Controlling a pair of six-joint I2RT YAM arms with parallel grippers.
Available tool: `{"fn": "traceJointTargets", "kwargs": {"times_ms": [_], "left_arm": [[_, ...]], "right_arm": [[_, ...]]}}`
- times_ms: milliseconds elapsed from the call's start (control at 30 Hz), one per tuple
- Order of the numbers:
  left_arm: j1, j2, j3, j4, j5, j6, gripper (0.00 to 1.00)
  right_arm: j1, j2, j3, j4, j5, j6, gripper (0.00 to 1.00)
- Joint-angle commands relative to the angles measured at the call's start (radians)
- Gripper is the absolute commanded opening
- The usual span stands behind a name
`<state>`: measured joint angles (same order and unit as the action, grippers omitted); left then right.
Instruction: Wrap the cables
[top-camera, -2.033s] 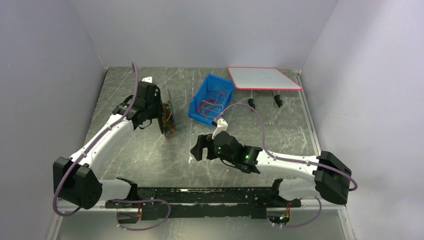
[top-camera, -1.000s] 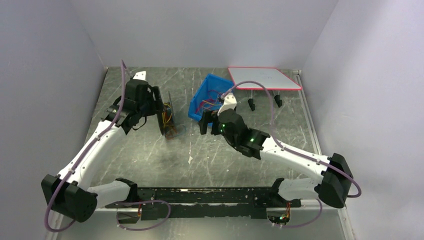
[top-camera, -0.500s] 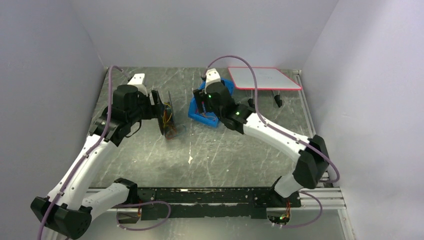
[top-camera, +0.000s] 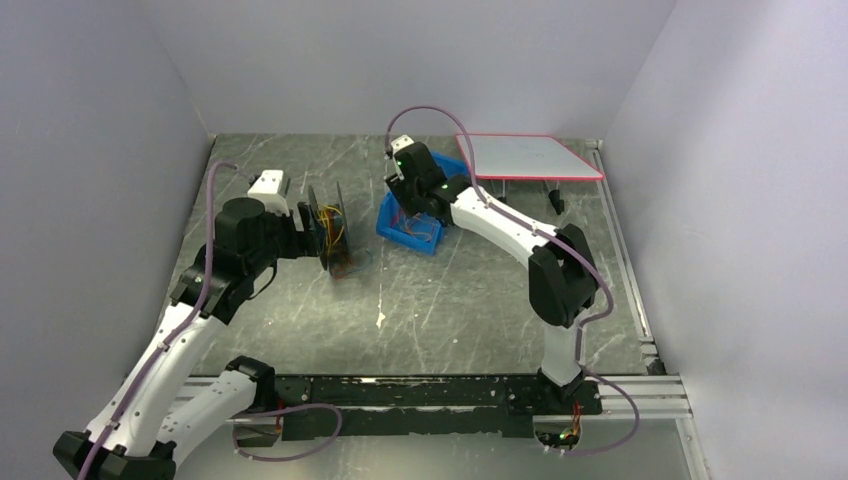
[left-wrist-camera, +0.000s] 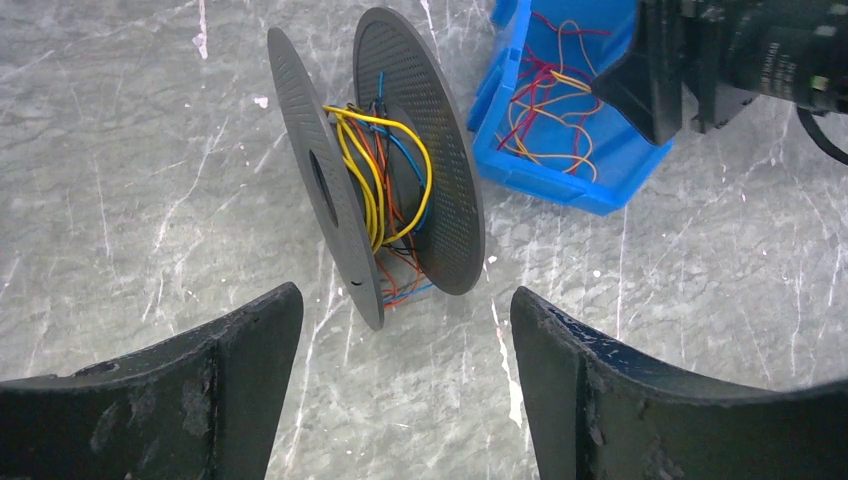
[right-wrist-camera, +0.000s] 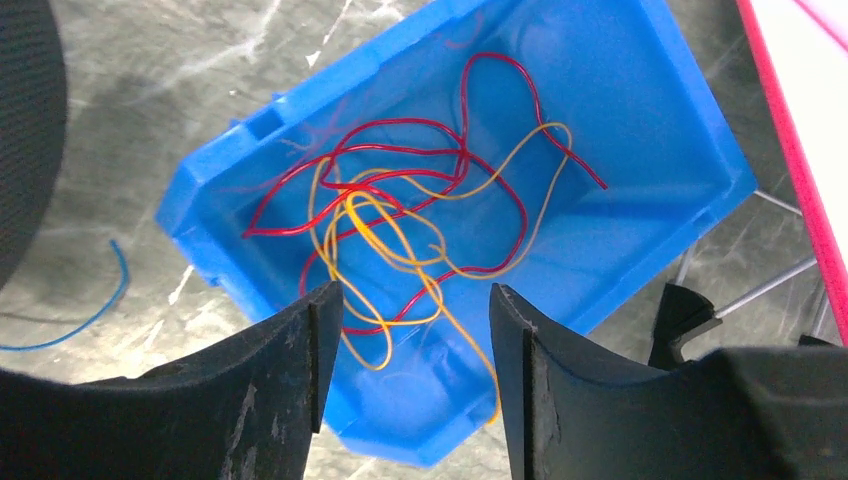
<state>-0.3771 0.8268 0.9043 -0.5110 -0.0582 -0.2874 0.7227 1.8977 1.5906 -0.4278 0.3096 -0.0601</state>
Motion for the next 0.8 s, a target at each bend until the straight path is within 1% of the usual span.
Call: {"fn": "traceJointTargets", "kwargs": {"times_ms": [0,233,333,467,533,667,767], "left_arm": [[-0.006,-0.031,-0.022,0.048,0.027,0.007,0.81],[-0.006,-0.033,-0.025,0.049,0.039,0.002,0.81],[-0.006,-0.031,-0.026,0.046,0.037,-0.003,0.81],[-0.006,-0.025,-0.025,0.045,0.026,-0.011,0.82],[-0.006,-0.022,-0.024,0.046,0.023,-0.021,0.82],[-0.006,-0.019,-0.023,0.046,0.018,-0.03,0.85],[-0.006,-0.017,-0.021,0.044,0.003,-0.036,0.87]], "right_arm": [[-0.018,0.046,0.061,-0.04,-0.046,-0.059,0.59],[-0.034,0.097,0.073,-0.005,-0.158,-0.041,0.54],[-0.034,0.109,0.07,0.007,-0.178,-0.028,0.53],[-0.035,0.116,0.076,0.029,-0.161,-0.017,0.49],[-0.04,0.147,0.077,0.038,-0.151,-0.017,0.47],[-0.047,0.161,0.082,0.056,-0.15,-0.015,0.43],[-0.052,0.189,0.104,0.047,-0.142,-0.015,0.38]]}}
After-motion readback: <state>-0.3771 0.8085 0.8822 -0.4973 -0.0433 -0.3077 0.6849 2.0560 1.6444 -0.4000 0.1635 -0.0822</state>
